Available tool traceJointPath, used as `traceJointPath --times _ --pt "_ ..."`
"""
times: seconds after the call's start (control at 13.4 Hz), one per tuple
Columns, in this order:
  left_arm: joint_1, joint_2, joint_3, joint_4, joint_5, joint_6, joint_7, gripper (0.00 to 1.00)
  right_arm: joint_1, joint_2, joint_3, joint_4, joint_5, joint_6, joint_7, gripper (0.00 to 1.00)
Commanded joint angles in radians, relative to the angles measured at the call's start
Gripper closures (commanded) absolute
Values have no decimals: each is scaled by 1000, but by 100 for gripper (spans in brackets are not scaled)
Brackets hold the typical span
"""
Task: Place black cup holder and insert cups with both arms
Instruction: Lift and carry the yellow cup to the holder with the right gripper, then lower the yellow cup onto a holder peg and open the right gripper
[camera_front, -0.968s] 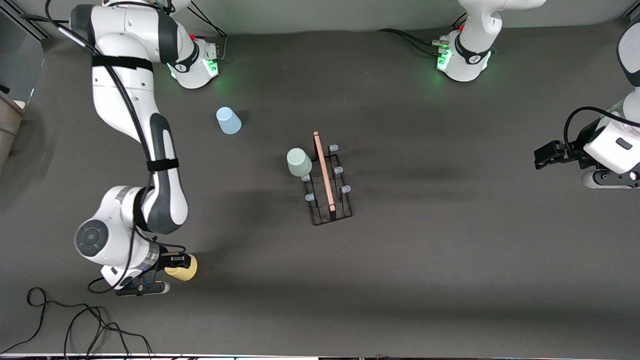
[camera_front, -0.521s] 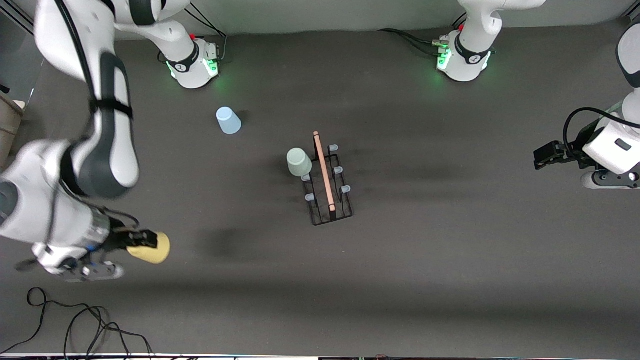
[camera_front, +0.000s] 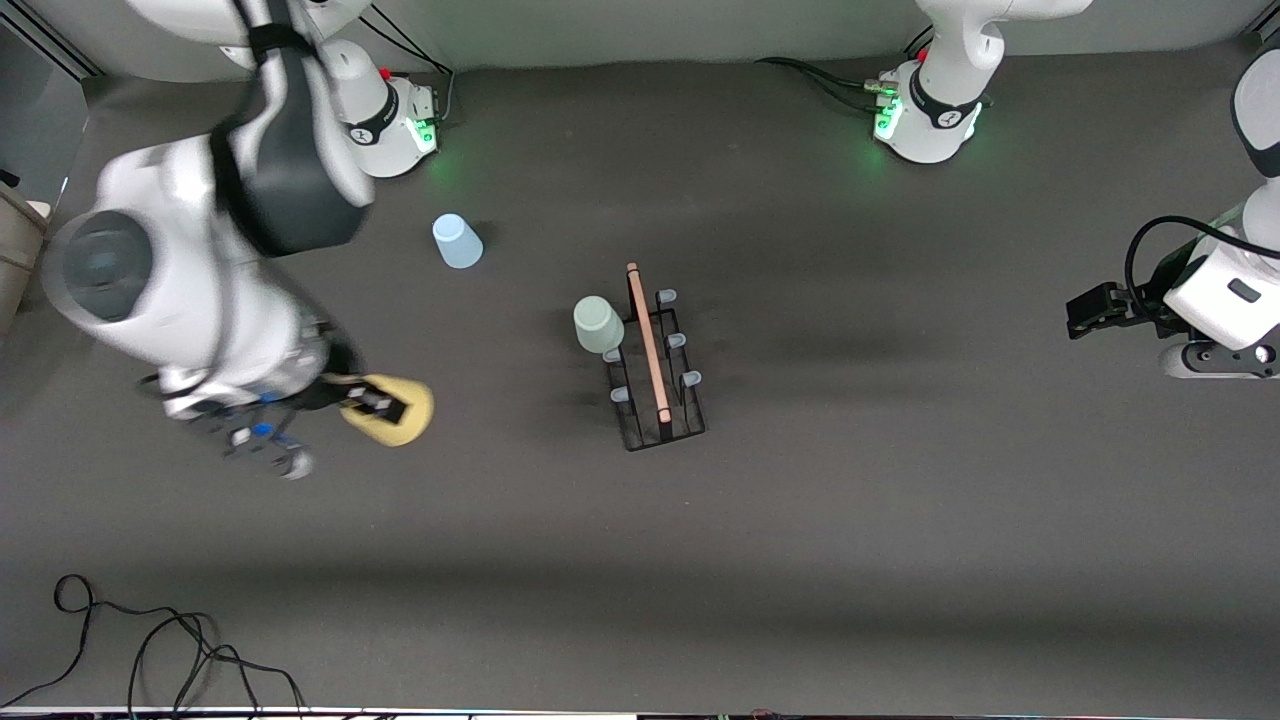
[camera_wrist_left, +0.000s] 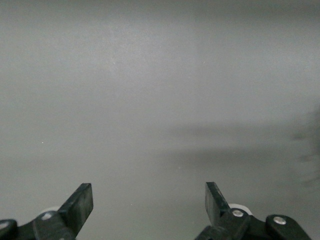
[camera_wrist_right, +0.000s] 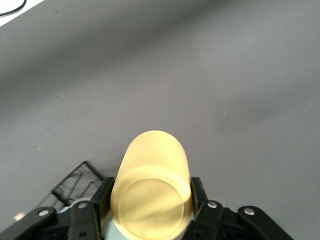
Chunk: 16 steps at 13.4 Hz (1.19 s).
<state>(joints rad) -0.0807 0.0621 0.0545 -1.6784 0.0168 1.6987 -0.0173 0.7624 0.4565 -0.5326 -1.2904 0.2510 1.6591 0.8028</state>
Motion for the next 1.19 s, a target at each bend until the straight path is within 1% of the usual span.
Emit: traceJointPath --times 0.0,0.07,0.22,0.3,0.37,0.52,0.67,0.82,1.04,1.12 --pt "-11 4 7 16 -6 -14 -15 0 76 60 2 57 10 -2 287 78" --pt "-11 4 7 17 -6 -14 -15 0 89 92 16 97 23 -1 365 78" --pt "-10 7 7 20 -6 -13 -15 0 89 149 84 178 27 5 519 79" --pt "-8 8 7 22 -6 -16 -15 0 89 175 106 212 27 7 576 79" --pt "-10 7 7 26 -6 -19 -18 0 92 192 115 229 27 11 613 79" --pt "-10 8 7 29 -6 -17 -18 0 92 206 170 226 19 57 670 79" --pt "-8 8 7 29 -6 -19 -18 0 94 232 181 221 17 70 676 79" --pt "-8 10 7 29 -6 -19 -16 0 124 258 181 217 10 102 677 79" --pt "-10 9 7 29 -6 -17 -16 0 132 292 181 212 11 131 676 79" --pt "-10 10 7 29 -6 -17 -16 0 132 292 181 191 11 151 674 79"
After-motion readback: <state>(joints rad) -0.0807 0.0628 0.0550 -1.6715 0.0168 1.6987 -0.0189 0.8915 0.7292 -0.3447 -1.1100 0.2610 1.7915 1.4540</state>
